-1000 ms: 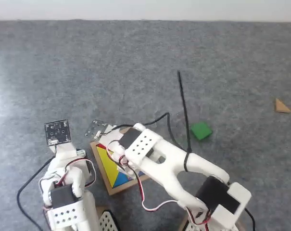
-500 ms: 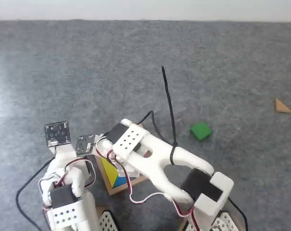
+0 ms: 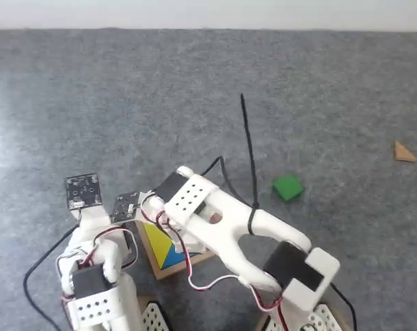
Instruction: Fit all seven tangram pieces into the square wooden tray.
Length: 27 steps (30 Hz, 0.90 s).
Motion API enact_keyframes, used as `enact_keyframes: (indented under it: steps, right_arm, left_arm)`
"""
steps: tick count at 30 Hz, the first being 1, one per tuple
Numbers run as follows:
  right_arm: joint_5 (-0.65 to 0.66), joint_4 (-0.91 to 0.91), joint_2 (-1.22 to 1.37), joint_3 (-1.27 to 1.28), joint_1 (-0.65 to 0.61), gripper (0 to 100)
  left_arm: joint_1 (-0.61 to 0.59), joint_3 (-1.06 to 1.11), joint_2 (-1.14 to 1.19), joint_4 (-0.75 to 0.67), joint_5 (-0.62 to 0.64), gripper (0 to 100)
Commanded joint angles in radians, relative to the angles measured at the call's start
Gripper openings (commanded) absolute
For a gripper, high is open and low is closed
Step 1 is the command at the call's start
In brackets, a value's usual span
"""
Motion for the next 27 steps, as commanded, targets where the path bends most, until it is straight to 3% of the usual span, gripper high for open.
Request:
enact_keyframes:
  steps: [1,5,11,16,22,27]
  right_arm:
    - [0.000,0.024,-0.116,0.015,0.019,22.0]
    - [-0.041,0.007,-0.203,0.083,-0.002,22.0]
    - [-0.161,-0.156,-0.240,0.178,0.038,22.0]
    - [-0.305,-0.245,-0.240,0.212,-0.036,22.0]
    - [-0.302,-0.268,-0.240,0.238,-0.077,22.0]
    - [-0.226,-0.249,-0.242,0.261,-0.067,22.0]
  left_arm:
    - [0.002,-0.008,-0.018,-0.009,-0.008,1]
    - [0.002,-0.008,-0.018,-0.009,-0.008,1]
    - [0.002,-0.008,-0.018,-0.009,-0.008,1]
    - [-0.005,-0.008,-0.018,-0.009,-0.009,1]
    - [0.002,-0.008,-0.018,-0.009,-0.008,1]
    - [-0.003,-0.008,-0.018,-0.009,-0.008,1]
